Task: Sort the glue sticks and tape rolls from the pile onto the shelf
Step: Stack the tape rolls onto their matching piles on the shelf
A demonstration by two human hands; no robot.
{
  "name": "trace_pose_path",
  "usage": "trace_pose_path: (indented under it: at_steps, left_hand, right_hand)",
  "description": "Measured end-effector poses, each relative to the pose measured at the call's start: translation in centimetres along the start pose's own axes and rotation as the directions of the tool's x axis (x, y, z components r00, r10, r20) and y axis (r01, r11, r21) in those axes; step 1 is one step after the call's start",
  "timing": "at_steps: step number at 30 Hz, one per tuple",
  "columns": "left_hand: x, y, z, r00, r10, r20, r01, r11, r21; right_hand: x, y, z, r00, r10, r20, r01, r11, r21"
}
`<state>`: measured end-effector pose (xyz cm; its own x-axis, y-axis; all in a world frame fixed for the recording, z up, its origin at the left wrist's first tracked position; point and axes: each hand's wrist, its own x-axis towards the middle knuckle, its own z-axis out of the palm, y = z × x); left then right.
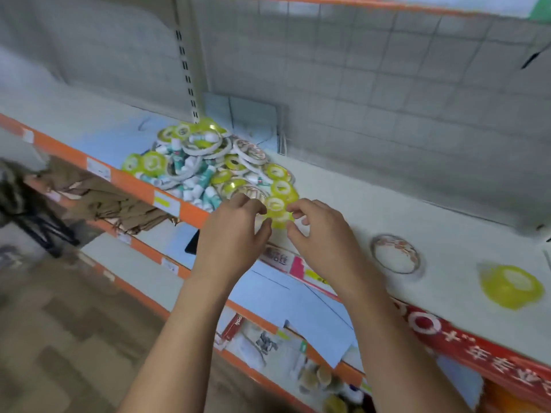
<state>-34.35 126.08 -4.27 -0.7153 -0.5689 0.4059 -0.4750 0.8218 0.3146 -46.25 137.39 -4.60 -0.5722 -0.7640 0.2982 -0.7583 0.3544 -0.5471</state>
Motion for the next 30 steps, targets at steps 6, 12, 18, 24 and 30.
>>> trace_pose_path:
  at_steps: [6,12,18,24,30]
  left_hand:
    - [0.9,-6.6,-1.4,0.998,-0.029,0.057,0.026,0.998,0.052]
    - [3.0,-7.7,0.2,0.992,0.048,0.114,-0.042,0.998,-0.055]
    - [4.9,-6.0,3.3,0.978,0.111,0.174,-0.091,0.989,-0.117]
    - [6.5,-5.7,4.4,0.974,0.105,0.202,-0.076,0.986,-0.15]
    - [6.9,-5.3,5.1,0.981,0.108,0.162,-0.075,0.977,-0.198]
  right_hand:
    - [3.3,-3.4,5.6,1.0,0.023,-0.013,-0.022,0.999,0.044]
    - [4.0,-1.7,6.2,0.993,0.113,-0.038,-0.112,0.993,0.024]
    - [6.2,0.8,4.9,0.98,0.177,-0.086,-0.179,0.984,-0.02]
    - [10.7,2.0,5.8,0.968,0.25,-0.036,-0.252,0.965,-0.071]
    - [12.2,3.2,6.4,0.954,0.291,0.075,-0.287,0.956,-0.062]
